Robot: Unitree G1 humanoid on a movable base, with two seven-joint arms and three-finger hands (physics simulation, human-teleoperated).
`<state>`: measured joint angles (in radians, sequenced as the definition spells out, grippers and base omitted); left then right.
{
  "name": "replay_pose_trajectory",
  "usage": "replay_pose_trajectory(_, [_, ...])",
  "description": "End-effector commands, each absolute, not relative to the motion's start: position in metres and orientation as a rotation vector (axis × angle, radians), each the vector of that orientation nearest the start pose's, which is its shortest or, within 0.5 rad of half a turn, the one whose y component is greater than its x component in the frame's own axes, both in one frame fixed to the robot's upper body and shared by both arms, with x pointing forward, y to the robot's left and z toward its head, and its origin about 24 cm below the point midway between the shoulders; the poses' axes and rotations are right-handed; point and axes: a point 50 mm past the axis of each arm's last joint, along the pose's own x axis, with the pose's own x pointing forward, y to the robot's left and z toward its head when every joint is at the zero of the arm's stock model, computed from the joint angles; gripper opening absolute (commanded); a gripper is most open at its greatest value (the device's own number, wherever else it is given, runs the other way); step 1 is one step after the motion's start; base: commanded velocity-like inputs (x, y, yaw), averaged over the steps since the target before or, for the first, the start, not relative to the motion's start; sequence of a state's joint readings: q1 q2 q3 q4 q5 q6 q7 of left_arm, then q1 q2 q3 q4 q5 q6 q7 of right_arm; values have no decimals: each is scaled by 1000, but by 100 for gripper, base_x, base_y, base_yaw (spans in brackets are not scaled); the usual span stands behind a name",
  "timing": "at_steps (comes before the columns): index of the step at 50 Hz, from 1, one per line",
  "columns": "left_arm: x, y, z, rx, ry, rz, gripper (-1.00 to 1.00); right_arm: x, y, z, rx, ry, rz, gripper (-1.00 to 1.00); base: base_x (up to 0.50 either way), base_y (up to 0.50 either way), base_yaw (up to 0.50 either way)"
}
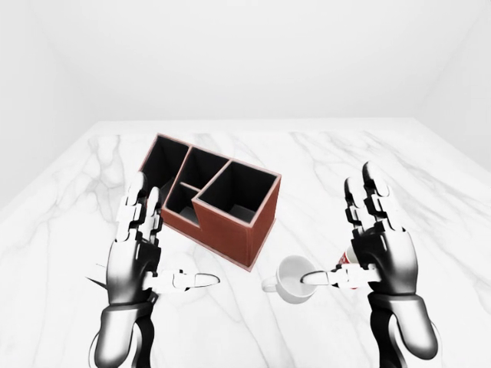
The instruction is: Pick up the red mug and place it to the right of the caddy.
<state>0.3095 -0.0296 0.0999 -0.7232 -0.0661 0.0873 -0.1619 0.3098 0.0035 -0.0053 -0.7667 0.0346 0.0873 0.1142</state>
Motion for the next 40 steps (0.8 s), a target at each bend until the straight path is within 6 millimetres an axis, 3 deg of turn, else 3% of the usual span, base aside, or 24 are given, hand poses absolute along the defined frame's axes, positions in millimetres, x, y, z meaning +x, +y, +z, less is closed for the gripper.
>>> replay_pose_trajectory(1, [176,175,137,10,-351,7,100,174,-162,148,6,-400,30,100,0,0,0])
replay_pose_trajectory(9, [174,176,139,9,-358,10,100,165,-169,139,25,-346,41,100,0,0,0])
replay_pose_trajectory(15, [175,173,136,11,-345,0,100,145,-181,166,2,-472,104,100,0,0,0])
replay_pose_trajectory(27, [177,173,135,11,-338,1,100,132,-192,203,-235,-644,111,100,0,0,0])
replay_pose_trajectory(40, [175,173,138,10,-350,-4,100,132,-198,216,-347,-689,149,100,0,0,0])
